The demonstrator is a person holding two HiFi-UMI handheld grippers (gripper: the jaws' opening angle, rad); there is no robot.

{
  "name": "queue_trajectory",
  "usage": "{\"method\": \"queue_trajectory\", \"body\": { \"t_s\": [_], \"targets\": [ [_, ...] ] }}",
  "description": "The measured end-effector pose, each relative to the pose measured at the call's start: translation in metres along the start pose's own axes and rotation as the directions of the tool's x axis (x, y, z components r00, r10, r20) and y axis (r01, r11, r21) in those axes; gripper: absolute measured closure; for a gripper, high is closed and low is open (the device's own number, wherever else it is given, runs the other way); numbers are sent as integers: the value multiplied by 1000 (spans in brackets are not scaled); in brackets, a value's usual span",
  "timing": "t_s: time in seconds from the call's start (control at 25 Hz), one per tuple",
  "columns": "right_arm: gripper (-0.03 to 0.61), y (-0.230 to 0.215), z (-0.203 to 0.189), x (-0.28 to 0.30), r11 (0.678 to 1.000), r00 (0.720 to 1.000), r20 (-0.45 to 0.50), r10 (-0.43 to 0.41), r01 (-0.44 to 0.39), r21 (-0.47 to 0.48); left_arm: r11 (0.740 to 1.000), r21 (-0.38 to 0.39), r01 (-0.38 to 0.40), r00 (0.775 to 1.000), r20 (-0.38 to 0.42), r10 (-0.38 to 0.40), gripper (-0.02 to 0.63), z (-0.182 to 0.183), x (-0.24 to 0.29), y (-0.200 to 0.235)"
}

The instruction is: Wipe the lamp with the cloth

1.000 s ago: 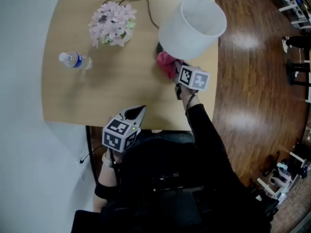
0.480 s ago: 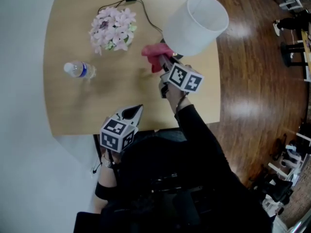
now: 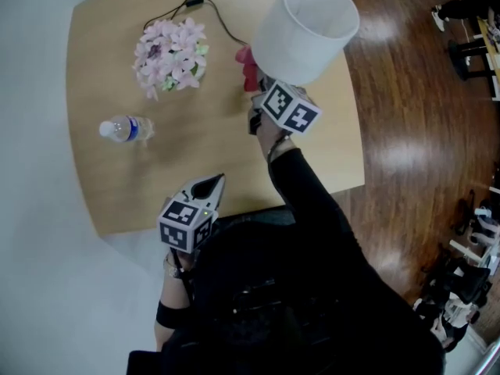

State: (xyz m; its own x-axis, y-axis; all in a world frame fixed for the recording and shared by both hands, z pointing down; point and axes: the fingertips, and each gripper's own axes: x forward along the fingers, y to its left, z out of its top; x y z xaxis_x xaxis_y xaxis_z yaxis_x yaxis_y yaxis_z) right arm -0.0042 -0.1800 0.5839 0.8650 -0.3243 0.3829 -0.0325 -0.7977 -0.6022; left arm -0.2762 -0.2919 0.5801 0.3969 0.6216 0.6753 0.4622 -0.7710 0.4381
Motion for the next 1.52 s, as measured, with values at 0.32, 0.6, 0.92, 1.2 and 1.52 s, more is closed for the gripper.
{"method": "queue_trajectory", "body": {
  "t_s": [0.32, 0.6, 0.92, 1.2, 1.52],
  "targets": [
    [511, -50, -47, 0, 989, 978, -146, -148, 147, -14, 1000, 7, 11, 999, -53, -11, 612, -5, 5, 2],
    [511, -74, -60, -16, 982, 956, -226, -186, 178, -56, 999, 21, 42, 996, -73, -40, 612, -3, 19, -7],
    [511, -85, -53, -42, 983, 948, -267, -174, 154, -96, 998, 19, 64, 996, -71, -63, 612, 3, 30, -21],
    [511, -119, -14, -67, 972, 954, -269, -133, 72, -223, 998, 5, 61, 996, -65, -60, 612, 1, 37, -29],
    [511, -134, 46, -19, 877, 923, -382, -34, -157, -455, 1000, -6, 9, 998, -67, -9, 612, 2, 46, -41]
  ]
}}
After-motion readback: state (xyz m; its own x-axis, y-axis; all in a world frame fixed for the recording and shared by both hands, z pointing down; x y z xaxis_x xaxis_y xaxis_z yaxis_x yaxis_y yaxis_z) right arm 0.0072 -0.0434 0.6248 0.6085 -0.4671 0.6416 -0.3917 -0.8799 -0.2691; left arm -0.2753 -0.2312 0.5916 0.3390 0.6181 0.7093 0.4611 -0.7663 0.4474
